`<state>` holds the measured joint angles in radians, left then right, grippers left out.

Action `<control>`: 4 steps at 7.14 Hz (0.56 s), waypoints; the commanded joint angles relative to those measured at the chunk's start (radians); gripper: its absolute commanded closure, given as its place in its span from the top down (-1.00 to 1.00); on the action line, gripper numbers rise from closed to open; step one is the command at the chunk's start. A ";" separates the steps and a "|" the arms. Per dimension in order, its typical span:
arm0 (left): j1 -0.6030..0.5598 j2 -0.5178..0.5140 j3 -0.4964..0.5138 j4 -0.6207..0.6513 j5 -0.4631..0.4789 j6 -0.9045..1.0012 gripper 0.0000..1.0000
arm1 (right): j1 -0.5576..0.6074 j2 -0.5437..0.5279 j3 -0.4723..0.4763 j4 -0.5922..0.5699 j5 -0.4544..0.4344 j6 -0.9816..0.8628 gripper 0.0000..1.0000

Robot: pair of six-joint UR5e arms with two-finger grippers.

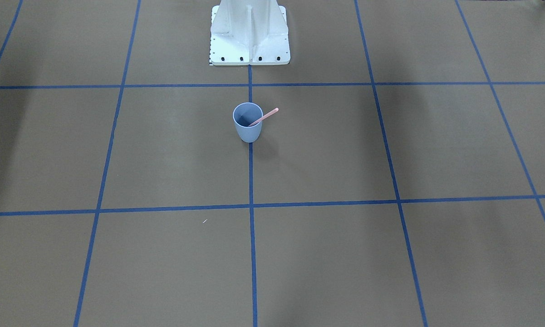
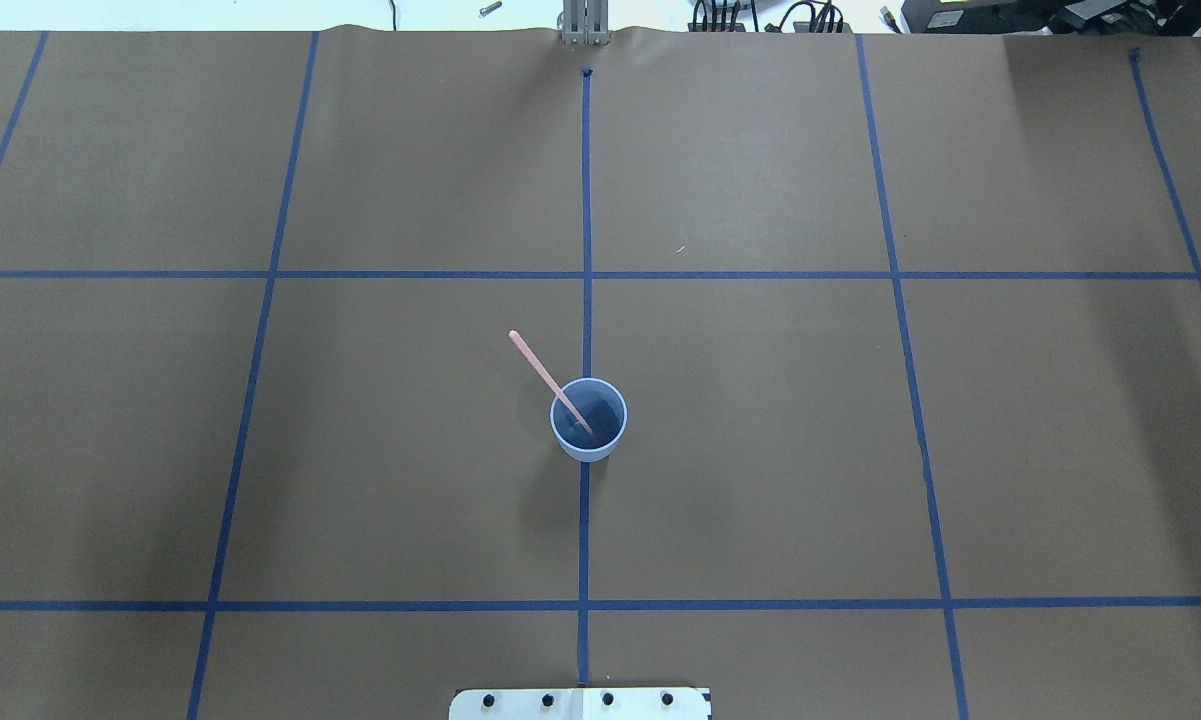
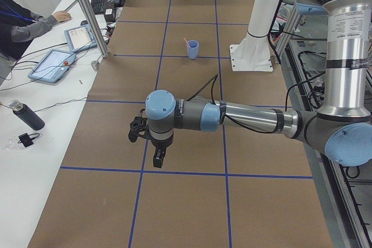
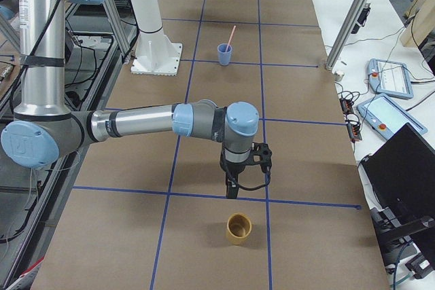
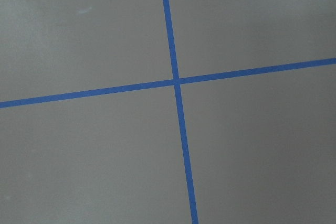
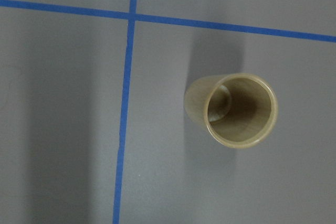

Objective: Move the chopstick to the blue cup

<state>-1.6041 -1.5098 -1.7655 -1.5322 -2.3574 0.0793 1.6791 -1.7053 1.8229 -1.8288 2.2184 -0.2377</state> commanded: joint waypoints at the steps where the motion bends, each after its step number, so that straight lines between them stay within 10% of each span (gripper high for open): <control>1: -0.002 0.014 -0.008 -0.003 -0.013 0.002 0.97 | 0.022 -0.020 0.001 0.006 0.000 -0.017 1.00; 4: 0.000 0.017 -0.052 -0.006 -0.014 0.005 0.97 | 0.022 -0.078 -0.008 0.093 0.001 -0.017 1.00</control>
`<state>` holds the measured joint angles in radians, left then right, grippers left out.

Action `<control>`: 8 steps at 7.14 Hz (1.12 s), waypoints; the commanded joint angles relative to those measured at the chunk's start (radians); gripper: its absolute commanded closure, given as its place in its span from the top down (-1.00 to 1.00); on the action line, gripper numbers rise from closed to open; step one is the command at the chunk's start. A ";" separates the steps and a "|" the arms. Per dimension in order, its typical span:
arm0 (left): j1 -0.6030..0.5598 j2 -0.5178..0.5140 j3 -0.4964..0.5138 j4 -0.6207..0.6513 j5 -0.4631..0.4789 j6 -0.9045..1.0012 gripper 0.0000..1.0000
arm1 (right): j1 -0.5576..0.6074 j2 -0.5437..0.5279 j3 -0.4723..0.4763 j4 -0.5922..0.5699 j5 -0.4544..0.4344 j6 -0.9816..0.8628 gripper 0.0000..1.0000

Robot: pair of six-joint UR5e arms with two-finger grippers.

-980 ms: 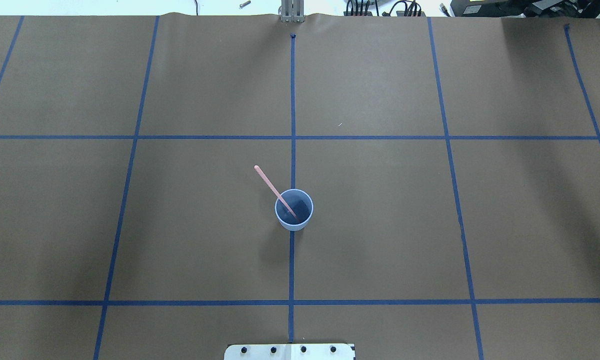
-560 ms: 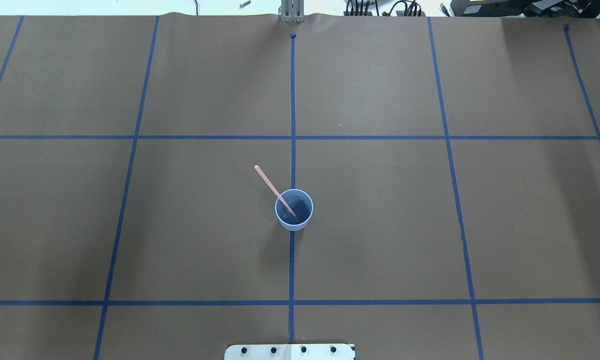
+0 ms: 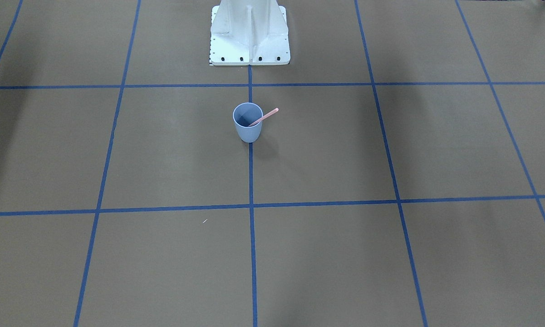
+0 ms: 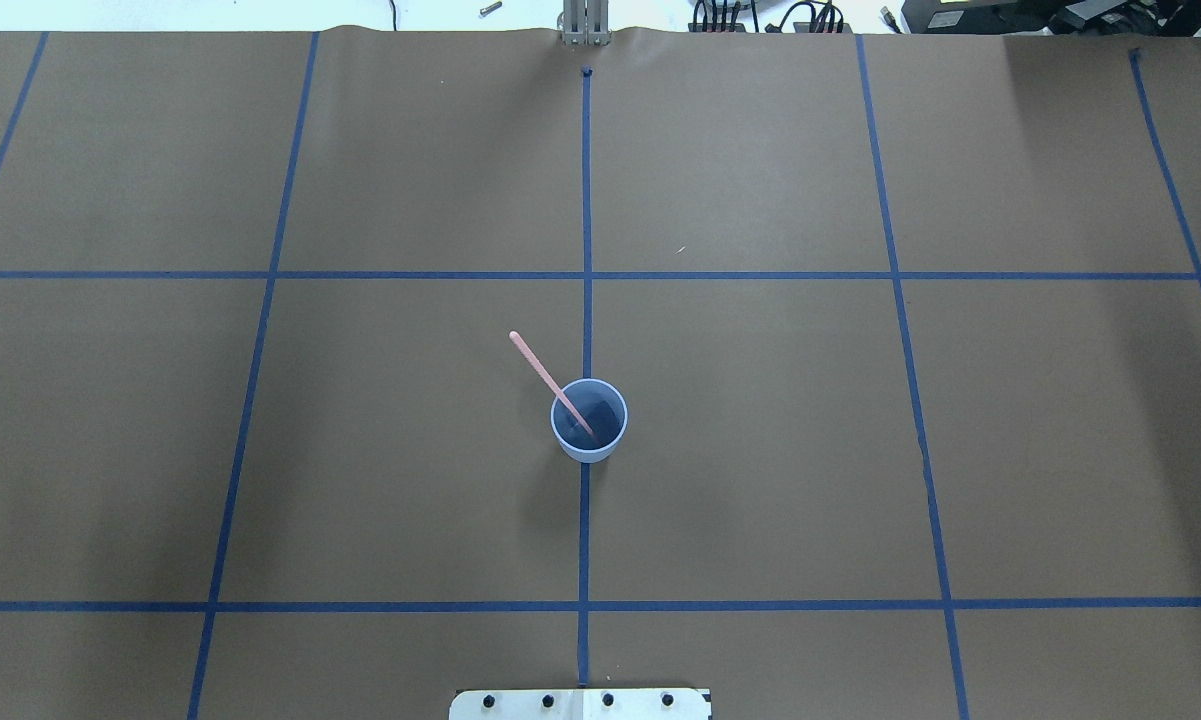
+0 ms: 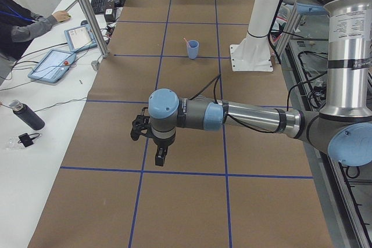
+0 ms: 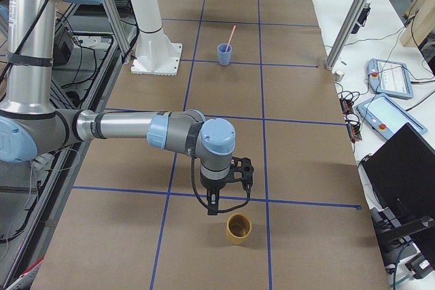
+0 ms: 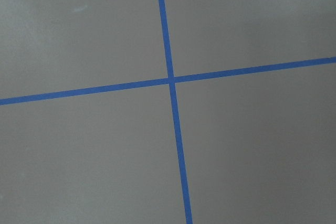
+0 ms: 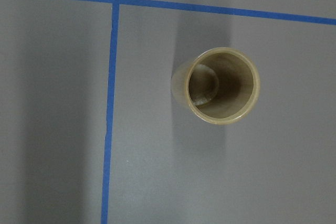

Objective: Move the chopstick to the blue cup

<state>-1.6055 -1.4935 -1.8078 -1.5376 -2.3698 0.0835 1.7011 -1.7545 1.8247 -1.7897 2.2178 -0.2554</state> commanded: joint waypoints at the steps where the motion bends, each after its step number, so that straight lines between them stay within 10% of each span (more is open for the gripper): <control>1: 0.002 0.001 -0.005 -0.001 0.000 0.001 0.97 | 0.000 -0.049 -0.027 0.117 0.002 -0.001 1.00; 8: 0.001 0.036 -0.005 -0.001 0.000 0.001 0.97 | 0.000 -0.089 -0.070 0.164 0.039 -0.018 1.00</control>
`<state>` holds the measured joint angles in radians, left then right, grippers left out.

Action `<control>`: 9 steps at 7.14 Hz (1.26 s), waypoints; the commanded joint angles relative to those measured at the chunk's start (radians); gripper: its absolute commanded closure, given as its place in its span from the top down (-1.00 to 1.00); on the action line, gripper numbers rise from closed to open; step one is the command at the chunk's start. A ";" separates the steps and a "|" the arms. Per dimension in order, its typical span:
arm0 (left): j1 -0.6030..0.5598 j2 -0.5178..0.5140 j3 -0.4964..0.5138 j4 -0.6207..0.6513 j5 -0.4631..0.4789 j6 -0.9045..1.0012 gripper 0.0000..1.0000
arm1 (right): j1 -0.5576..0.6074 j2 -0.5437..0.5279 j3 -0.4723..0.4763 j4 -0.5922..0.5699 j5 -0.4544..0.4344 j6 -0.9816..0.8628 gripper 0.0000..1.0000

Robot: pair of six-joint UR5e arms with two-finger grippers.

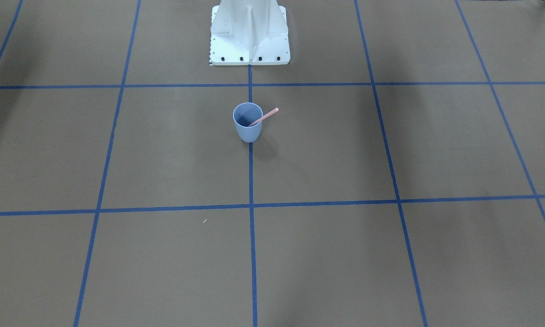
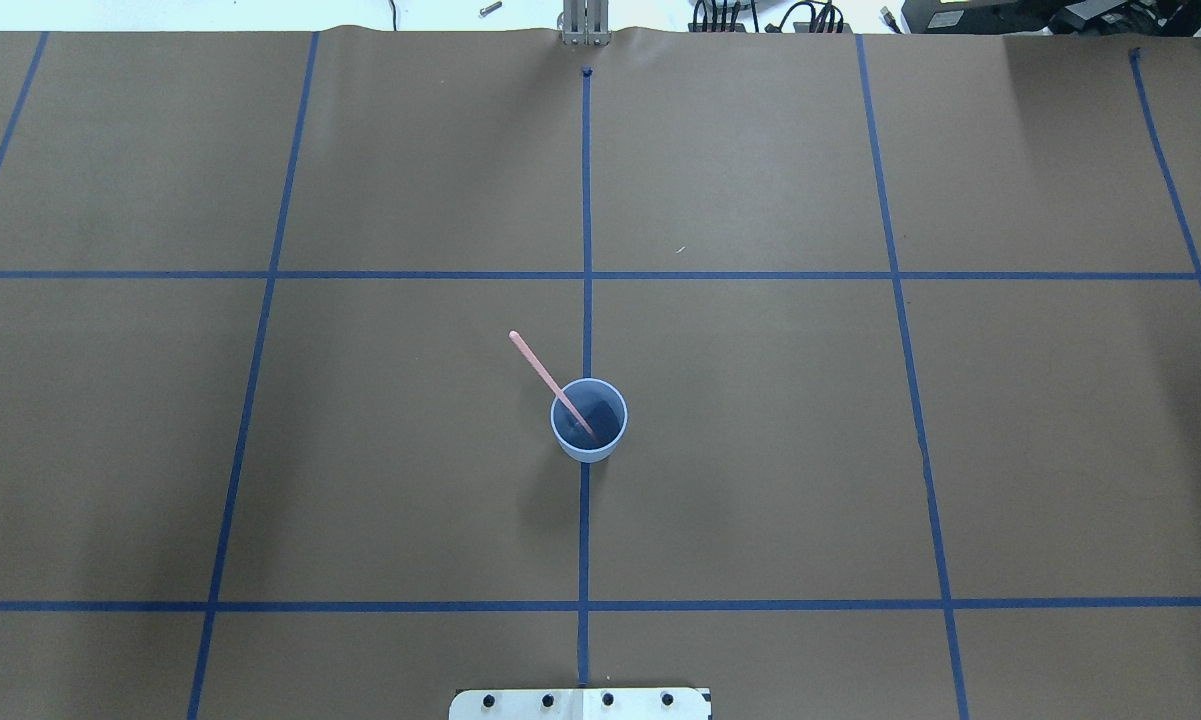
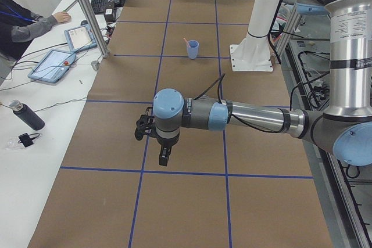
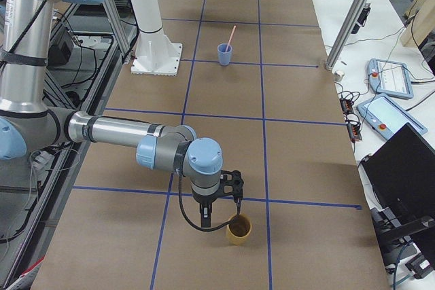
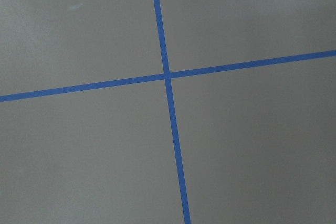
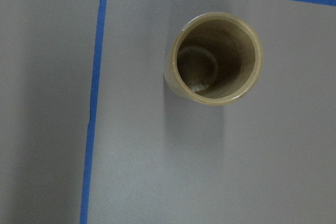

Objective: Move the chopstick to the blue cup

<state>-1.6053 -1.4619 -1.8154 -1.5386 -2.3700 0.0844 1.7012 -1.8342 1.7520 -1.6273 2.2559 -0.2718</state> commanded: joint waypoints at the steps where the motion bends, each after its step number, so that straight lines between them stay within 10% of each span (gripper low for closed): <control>1: -0.001 0.015 -0.001 0.000 0.000 0.000 0.97 | 0.000 -0.020 0.004 0.001 0.001 -0.001 1.00; 9: 0.001 0.023 0.002 0.000 0.000 0.001 0.97 | 0.001 -0.034 0.007 0.003 0.001 0.000 1.00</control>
